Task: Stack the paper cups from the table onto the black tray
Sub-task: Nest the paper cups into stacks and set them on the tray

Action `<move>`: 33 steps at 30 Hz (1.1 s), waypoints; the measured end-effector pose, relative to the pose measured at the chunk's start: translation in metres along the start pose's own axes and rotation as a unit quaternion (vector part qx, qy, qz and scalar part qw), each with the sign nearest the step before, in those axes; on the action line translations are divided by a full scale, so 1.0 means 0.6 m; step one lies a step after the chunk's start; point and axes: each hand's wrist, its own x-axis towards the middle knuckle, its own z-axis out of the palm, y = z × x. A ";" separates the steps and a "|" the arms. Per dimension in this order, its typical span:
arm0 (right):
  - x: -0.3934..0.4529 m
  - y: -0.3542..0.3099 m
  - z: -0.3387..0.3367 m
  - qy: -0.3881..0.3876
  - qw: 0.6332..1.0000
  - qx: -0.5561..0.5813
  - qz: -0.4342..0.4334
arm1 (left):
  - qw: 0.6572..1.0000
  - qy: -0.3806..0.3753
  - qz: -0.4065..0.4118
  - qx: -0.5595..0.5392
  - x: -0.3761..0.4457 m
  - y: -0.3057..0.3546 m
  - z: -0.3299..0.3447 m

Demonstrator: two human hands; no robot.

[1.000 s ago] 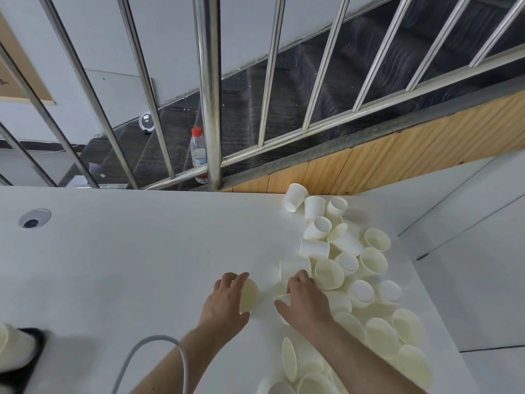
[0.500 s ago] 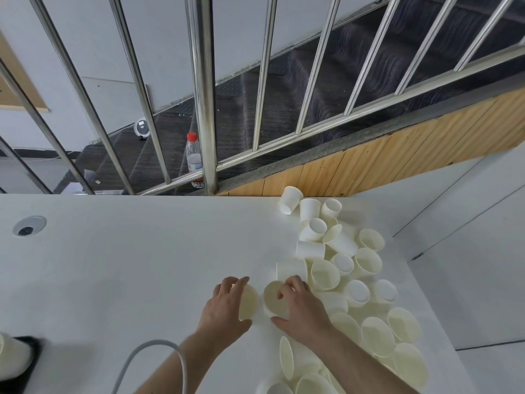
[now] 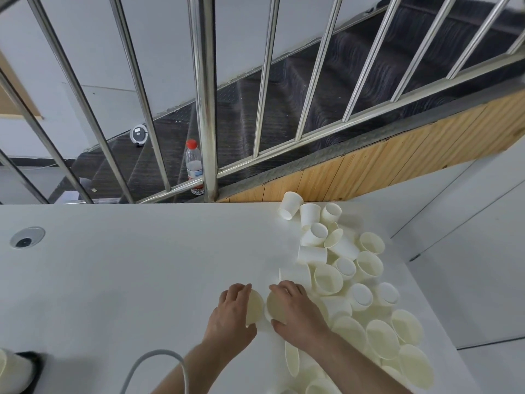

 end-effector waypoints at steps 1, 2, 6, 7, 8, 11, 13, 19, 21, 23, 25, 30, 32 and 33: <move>-0.002 -0.001 -0.002 0.004 1.000 0.001 0.003 | 1.000 0.000 0.004 0.000 0.000 0.001 -0.001; -0.006 -0.003 -0.004 0.008 1.000 0.003 0.007 | 1.000 -0.001 0.009 0.002 0.001 0.002 -0.001; -0.021 -0.007 -0.010 0.020 1.000 0.007 0.021 | 1.000 -0.005 0.023 0.002 0.000 0.008 -0.006; -0.026 -0.010 -0.011 0.026 0.999 0.007 0.024 | 1.000 -0.004 0.026 0.002 -0.003 0.010 -0.008; -0.034 -0.016 -0.012 0.031 0.999 0.008 0.028 | 1.000 -0.002 0.029 0.001 -0.010 0.011 -0.012; -0.050 -0.027 -0.014 0.037 0.999 0.004 0.036 | 0.999 0.009 0.032 0.001 -0.026 0.012 -0.021; -0.069 -0.042 -0.016 0.046 0.998 0.000 0.036 | 0.999 0.018 0.035 0.003 -0.049 0.010 -0.032; -0.139 -0.107 -0.004 0.065 0.997 -0.005 0.043 | 0.999 0.037 0.029 0.005 -0.153 -0.007 -0.058; -0.150 -0.115 0.004 0.069 0.996 0.008 0.051 | 0.999 0.039 0.029 0.004 -0.169 -0.009 -0.062; -0.183 -0.147 0.019 0.072 0.996 0.009 0.047 | 0.998 0.050 0.026 0.002 -0.218 -0.021 -0.071; -0.213 -0.173 0.039 0.066 0.997 0.012 0.041 | 0.998 0.054 0.016 0.006 -0.267 -0.036 -0.070; -0.255 -0.257 0.080 0.060 0.998 0.020 0.015 | 0.998 0.061 -0.007 0.004 -0.376 -0.087 -0.090; -0.261 -0.296 0.090 0.059 0.998 0.022 -0.007 | 0.997 0.073 -0.019 0.001 -0.410 -0.112 -0.106; -0.262 -0.310 0.093 0.058 0.998 0.025 -0.014 | 0.997 0.079 -0.022 0.000 -0.420 -0.122 -0.112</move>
